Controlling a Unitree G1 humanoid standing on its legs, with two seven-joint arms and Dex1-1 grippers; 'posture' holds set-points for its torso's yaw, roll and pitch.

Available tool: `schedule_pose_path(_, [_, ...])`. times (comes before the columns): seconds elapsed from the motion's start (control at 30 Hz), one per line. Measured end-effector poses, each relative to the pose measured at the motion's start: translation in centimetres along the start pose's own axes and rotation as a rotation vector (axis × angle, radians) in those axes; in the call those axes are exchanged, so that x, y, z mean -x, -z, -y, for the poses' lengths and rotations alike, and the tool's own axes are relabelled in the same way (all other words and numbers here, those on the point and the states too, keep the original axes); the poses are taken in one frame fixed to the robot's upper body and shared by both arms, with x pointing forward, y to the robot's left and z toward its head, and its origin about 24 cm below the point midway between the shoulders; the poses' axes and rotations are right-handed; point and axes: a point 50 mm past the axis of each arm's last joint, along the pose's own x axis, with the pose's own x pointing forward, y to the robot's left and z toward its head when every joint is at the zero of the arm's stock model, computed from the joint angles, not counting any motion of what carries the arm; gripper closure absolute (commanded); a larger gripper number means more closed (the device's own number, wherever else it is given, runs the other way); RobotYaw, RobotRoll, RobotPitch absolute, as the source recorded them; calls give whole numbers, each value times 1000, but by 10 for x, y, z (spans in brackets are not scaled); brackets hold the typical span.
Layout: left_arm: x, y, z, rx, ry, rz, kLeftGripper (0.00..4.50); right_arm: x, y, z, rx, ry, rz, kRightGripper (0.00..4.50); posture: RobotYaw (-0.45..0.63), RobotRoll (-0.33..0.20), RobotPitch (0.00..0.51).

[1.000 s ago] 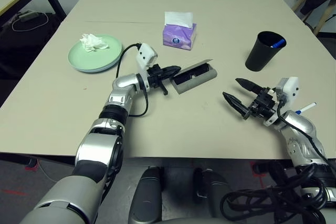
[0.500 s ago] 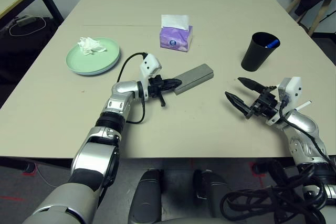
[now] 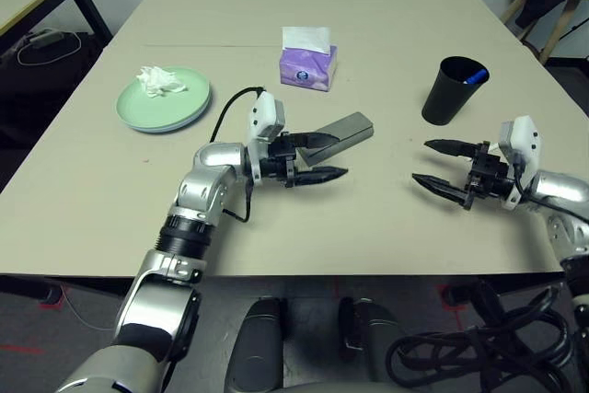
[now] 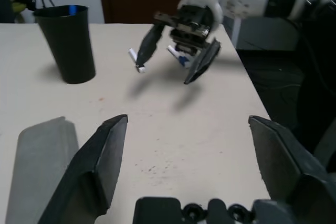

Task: Organize and tidy the items on the table.

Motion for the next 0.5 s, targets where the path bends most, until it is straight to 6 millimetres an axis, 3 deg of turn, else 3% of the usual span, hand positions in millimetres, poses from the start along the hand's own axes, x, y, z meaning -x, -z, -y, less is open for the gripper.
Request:
schedule_pose_path(0.1, [-2, 7, 5, 17, 15, -19, 29, 18, 0, 9, 58, -83, -182, 0, 112, 0, 119])
schedule_pose_path(0.37, [-10, 13, 8, 10, 22, -37, 29, 38, -10, 32, 228, -276, -572, 0, 101, 0, 135])
schedule_pose_path(0.5, [-13, 17, 6, -20, -11, -38, 29, 43, -18, 43, 325, -301, -687, 0, 108, 0, 148])
